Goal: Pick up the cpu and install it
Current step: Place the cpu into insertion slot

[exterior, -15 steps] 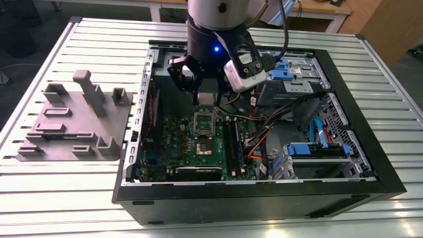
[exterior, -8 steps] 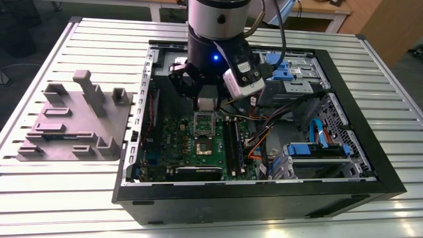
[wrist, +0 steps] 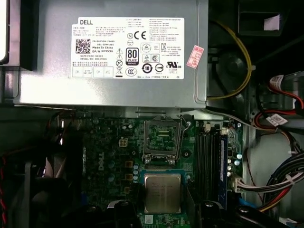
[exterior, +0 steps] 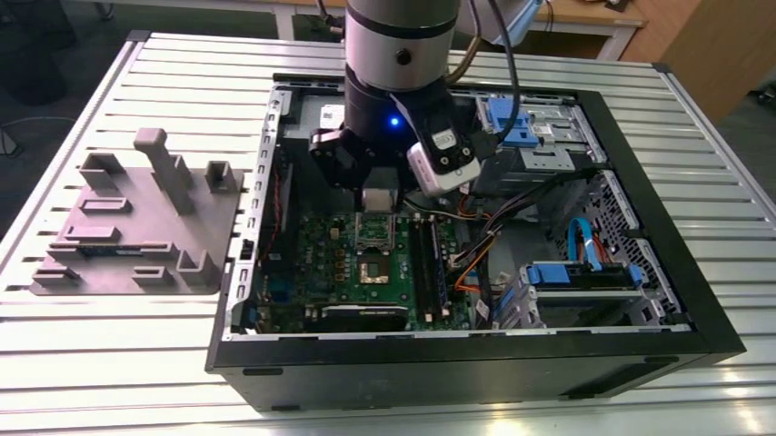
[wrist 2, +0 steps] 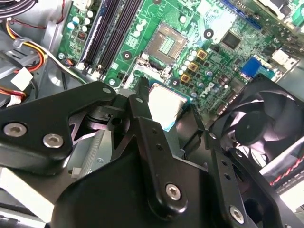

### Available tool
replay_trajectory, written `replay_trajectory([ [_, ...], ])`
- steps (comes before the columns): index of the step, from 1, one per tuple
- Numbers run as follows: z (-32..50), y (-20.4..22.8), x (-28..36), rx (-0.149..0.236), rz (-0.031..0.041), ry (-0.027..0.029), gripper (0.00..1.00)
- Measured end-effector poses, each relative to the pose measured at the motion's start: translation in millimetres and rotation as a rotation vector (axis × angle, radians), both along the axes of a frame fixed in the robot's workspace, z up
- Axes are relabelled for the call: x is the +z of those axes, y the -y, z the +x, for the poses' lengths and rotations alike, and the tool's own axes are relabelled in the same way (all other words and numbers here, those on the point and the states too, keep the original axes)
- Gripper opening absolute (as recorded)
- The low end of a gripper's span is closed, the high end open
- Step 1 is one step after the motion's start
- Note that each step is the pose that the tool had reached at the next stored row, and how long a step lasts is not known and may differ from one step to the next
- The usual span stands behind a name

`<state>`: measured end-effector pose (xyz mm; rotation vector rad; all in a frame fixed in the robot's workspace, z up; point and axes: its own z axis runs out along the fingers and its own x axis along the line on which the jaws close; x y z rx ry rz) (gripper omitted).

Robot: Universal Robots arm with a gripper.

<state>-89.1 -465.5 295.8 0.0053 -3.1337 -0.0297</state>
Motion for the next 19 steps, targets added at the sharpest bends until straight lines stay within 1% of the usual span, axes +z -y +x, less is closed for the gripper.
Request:
replay_trajectory([
  [2,0.0,0.0,-1.8,0.0,0.0,0.0001,0.47],
  [8,0.0,0.0,-2.3,0.0,0.0004,0.0001,0.47],
  [10,0.0,0.0,-2.6,0.0,0.0153,0.0001,0.47],
  [19,0.0,0.0,-2.6,0.0,0.0169,0.0,0.47],
])
